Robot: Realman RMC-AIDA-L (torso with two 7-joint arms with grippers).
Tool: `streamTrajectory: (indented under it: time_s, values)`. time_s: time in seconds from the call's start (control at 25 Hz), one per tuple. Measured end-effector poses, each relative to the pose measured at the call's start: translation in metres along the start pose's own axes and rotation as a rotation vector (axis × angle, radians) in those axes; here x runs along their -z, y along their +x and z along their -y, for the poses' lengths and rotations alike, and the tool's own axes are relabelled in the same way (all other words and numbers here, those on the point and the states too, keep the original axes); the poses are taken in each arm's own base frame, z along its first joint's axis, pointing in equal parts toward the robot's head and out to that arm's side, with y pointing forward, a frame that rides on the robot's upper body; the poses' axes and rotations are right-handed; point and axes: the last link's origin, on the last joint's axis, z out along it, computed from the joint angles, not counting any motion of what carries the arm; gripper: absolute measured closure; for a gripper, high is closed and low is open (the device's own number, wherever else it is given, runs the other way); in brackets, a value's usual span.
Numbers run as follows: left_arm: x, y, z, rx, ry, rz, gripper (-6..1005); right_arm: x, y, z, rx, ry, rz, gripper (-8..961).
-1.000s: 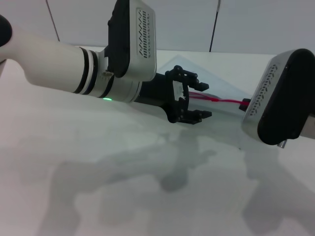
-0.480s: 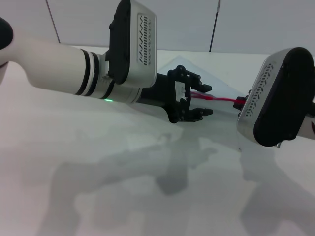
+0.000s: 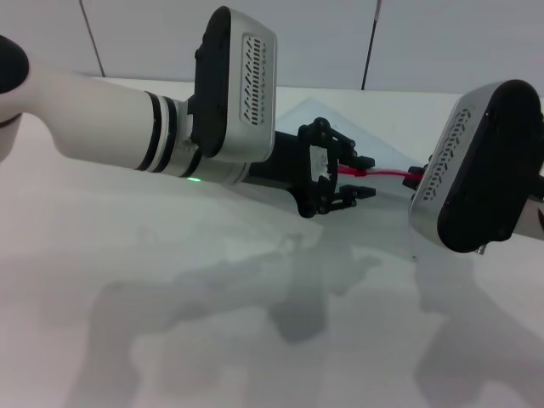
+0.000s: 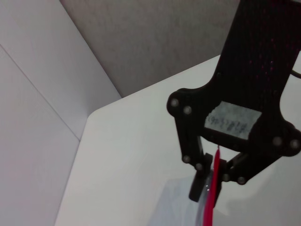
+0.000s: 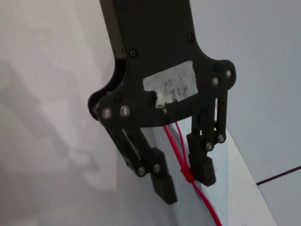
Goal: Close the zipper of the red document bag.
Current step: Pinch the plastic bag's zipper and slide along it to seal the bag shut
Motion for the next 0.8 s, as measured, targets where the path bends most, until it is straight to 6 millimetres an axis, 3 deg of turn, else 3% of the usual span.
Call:
streamTrajectory:
  time_s: [0.44, 0.8]
  values:
    - [0.0005, -0.0031, 0.0044, 0.009, 0.041, 0.012, 719, 0.0022, -0.0009, -0.0012, 0.002, -0.004, -0.001, 910]
    - [-0.0006, -0.0036, 0.0032, 0.012, 0.029, 0.012, 736, 0.0034, -0.0023, -0.0007, 0.004, -0.001, 0.005, 911]
